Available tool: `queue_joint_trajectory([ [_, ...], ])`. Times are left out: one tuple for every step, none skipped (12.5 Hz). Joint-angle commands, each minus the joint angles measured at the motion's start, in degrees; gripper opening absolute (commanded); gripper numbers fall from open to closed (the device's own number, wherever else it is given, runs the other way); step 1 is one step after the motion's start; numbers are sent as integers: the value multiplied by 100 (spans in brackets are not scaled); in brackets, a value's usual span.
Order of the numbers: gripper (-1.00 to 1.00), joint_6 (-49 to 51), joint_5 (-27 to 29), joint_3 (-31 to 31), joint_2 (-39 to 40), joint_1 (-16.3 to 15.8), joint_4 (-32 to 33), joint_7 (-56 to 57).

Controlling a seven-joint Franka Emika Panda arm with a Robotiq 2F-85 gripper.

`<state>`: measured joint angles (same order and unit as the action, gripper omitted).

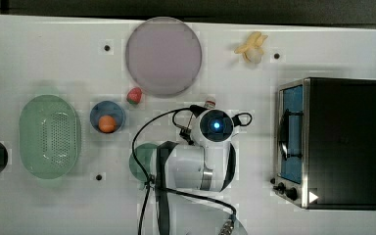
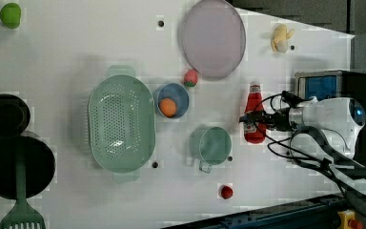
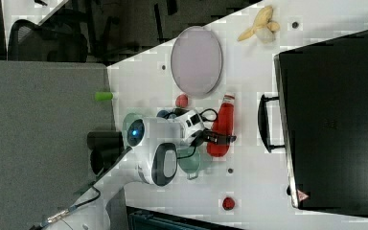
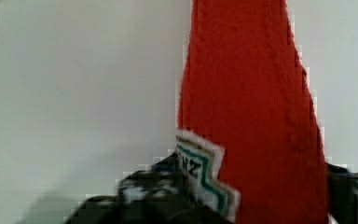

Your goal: Pick ketchup from plate and place it on table.

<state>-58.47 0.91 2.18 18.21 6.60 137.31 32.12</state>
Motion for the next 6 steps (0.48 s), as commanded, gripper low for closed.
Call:
queue_joint_trajectory([
  [100,-164,62,57,-592,-73,-291,-247],
  [100,-144,62,93,-801,-76,-367,-247],
  [100,-111,62,137,-1027,-78,-484,-248],
  [100,-22,62,179,-1249,-80,-632,-265],
  [100,154,62,217,-1440,-82,-815,-436],
  [100,470,62,251,-1605,-82,-1032,-782],
])
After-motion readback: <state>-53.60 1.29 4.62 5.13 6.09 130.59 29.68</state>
